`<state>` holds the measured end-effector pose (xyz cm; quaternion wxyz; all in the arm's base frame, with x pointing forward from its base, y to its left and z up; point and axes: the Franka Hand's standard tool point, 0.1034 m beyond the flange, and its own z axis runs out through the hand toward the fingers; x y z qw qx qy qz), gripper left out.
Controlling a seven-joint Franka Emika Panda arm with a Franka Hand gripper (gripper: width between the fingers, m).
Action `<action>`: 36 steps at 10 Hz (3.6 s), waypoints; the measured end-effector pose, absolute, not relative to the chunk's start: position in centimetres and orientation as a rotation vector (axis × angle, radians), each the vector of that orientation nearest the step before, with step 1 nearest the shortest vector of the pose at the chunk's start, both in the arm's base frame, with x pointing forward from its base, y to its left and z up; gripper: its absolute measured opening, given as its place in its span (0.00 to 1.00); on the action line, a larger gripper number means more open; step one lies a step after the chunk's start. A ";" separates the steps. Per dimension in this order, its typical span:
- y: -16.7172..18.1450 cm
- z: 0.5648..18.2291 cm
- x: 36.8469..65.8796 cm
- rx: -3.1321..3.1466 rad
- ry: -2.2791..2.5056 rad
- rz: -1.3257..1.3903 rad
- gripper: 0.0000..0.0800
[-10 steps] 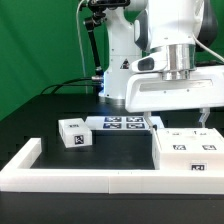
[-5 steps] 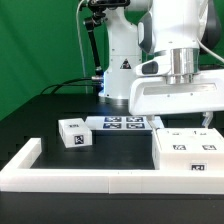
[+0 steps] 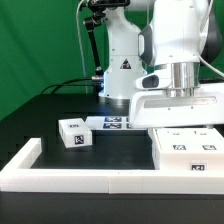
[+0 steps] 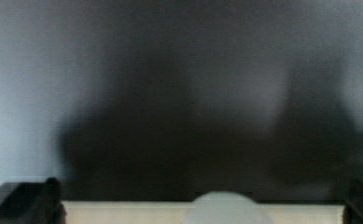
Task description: Assemble cabinet
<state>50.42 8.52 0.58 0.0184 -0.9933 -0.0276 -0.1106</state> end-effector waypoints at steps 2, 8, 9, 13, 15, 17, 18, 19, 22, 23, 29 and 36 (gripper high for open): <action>8.3 0.4 50.4 -3.088 -0.111 -0.338 1.00; 7.8 0.3 50.3 -3.090 -0.124 -0.336 0.42; 7.8 0.2 50.2 -3.090 -0.143 -0.341 0.25; 7.8 0.2 50.2 -3.090 -0.160 -0.341 0.02; 7.8 0.2 50.2 -3.091 -0.173 -0.340 0.01; 7.7 0.9 50.2 -3.094 -0.201 -0.314 0.01; 7.8 1.5 50.1 -3.096 -0.206 -0.295 0.01; 7.8 2.2 50.0 -3.097 -0.211 -0.277 0.01; 8.0 4.4 50.4 -3.096 -0.240 -0.265 0.01; 8.1 5.3 50.5 -3.095 -0.245 -0.261 0.01; 8.8 9.7 52.2 -3.094 -0.259 -0.213 0.01; 8.8 11.5 53.3 -3.099 -0.256 -0.142 0.01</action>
Offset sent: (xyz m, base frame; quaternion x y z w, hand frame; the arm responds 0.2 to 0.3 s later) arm 0.0061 -0.0073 -0.0118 0.0135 0.0178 0.0121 0.9997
